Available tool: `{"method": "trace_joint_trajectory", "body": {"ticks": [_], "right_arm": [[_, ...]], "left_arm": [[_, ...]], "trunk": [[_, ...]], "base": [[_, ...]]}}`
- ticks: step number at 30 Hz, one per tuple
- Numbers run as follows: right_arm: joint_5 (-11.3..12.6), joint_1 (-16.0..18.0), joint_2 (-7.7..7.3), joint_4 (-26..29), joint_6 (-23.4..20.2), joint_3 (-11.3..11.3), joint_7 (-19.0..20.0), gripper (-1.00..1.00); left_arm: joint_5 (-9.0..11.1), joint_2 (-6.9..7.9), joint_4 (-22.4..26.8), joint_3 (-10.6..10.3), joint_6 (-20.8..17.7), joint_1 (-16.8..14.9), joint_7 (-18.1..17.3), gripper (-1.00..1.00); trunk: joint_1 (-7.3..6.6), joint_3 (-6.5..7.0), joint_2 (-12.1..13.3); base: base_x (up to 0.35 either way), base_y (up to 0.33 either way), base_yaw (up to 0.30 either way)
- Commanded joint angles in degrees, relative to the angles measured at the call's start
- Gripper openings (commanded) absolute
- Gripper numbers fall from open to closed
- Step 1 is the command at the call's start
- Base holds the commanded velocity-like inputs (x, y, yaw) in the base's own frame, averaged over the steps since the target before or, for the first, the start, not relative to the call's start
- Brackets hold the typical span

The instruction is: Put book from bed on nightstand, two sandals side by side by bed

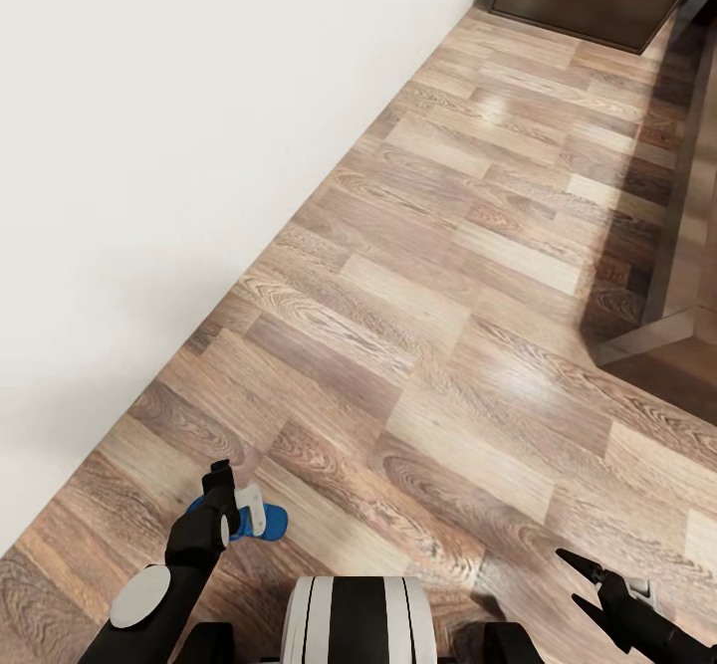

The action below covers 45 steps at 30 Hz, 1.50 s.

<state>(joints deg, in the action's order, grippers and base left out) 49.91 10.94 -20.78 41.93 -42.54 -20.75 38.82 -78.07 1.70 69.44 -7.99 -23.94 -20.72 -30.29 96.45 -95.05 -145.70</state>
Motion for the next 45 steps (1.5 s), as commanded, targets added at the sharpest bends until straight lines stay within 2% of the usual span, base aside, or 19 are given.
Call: {"method": "trace_joint_trajectory", "body": {"ticks": [1, 4, 24, 45], "right_arm": [[0.1, 0.0, 0.02, 0.0, -0.4, -0.1, 0.1, 1.0], [0.1, 0.0, 0.01, 0.0, -0.4, -0.1, 0.1, 1.0], [0.1, 0.0, 0.01, 0.0, -0.4, -0.2, 0.1, 1.0], [0.1, 0.0, -0.02, 0.0, -0.4, -0.2, 0.1, 1.0]], "left_arm": [[-0.4, 0.06, 0.1, -0.2, -0.3, 0.0, -0.4, 1.0], [-0.4, 0.06, 0.1, -0.2, -0.3, 0.0, -0.4, 1.0], [-0.4, 0.06, 0.0, -0.2, -0.3, 0.0, -0.4, 1.0], [-0.4, 0.06, 0.1, -0.3, -0.3, 0.0, -0.4, 1.0]], "trunk": [[-0.01, -0.03, 0.0], [-0.01, -0.03, 0.0], [0.51, -4.46, -0.3], [0.51, -4.46, -0.3]], "base": [[0.0, 0.0, 0.0], [0.0, 0.0, 0.0], [0.0, 0.0, 0.0], [0.0, 0.0, 0.0]]}}
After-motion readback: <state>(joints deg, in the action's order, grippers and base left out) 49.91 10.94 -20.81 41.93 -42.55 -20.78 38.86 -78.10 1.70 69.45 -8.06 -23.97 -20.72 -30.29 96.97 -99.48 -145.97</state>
